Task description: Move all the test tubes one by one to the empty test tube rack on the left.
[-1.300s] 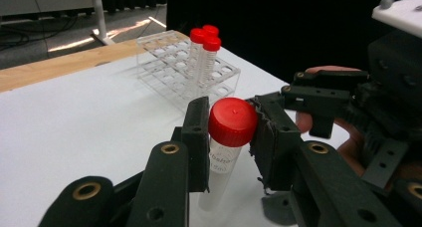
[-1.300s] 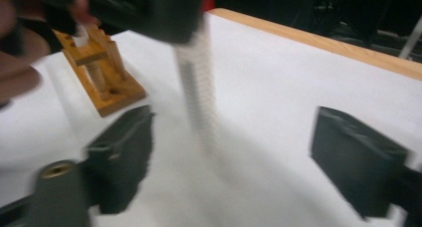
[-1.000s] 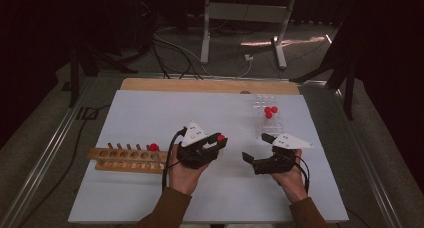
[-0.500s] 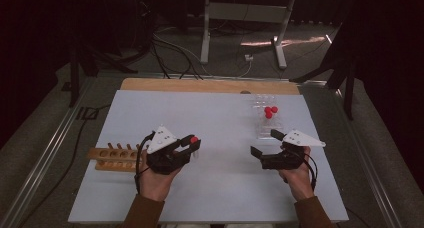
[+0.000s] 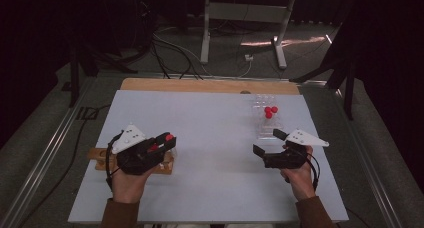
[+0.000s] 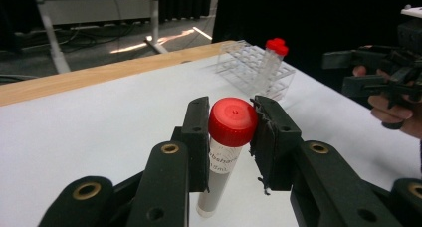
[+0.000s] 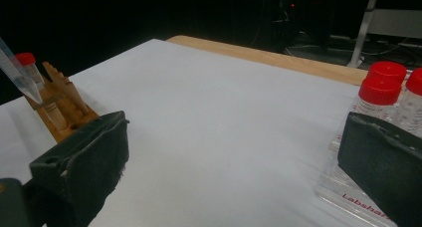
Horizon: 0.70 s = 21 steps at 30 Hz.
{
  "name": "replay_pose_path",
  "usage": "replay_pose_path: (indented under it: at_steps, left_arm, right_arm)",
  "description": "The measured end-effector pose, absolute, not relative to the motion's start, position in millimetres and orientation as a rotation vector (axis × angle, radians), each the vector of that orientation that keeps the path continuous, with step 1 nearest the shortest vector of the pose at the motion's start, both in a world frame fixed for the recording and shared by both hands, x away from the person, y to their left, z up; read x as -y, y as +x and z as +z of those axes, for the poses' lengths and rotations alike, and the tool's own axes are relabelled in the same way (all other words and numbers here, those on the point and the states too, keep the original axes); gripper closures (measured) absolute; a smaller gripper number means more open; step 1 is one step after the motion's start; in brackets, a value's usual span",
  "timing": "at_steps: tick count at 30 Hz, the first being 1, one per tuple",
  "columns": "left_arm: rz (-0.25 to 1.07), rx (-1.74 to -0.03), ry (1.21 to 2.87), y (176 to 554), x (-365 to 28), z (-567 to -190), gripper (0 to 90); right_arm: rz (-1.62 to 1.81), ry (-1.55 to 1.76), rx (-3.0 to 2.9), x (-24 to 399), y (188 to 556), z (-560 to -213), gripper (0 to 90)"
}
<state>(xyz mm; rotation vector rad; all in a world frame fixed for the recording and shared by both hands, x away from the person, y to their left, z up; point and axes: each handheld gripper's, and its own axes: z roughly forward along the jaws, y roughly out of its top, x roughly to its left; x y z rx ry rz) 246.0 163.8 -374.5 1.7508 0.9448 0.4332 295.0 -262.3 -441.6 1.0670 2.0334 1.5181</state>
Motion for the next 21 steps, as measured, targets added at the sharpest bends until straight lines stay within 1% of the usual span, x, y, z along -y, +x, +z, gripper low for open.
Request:
replay_pose_path:
  at_steps: [5,9,13,21]
  left_arm:
    - [0.440,-0.999,1.733,242.9,-184.3,-366.6,70.5]
    - [0.464,-1.018,1.749,240.9,-195.2,-363.3,70.5]
    - [0.465,-1.034,1.750,241.6,-201.4,-365.1,70.5]
    - [0.527,-1.062,1.783,245.3,-213.9,-374.9,70.5]
  right_arm:
    - [1.520,1.071,-2.031,263.0,295.2,-441.7,0.0]
    - [1.517,1.073,-2.030,262.9,295.5,-442.2,0.0]
    - [1.518,1.071,-2.032,262.3,295.2,-442.0,0.0]
    - [1.520,1.075,-2.033,262.8,295.4,-442.6,0.0]
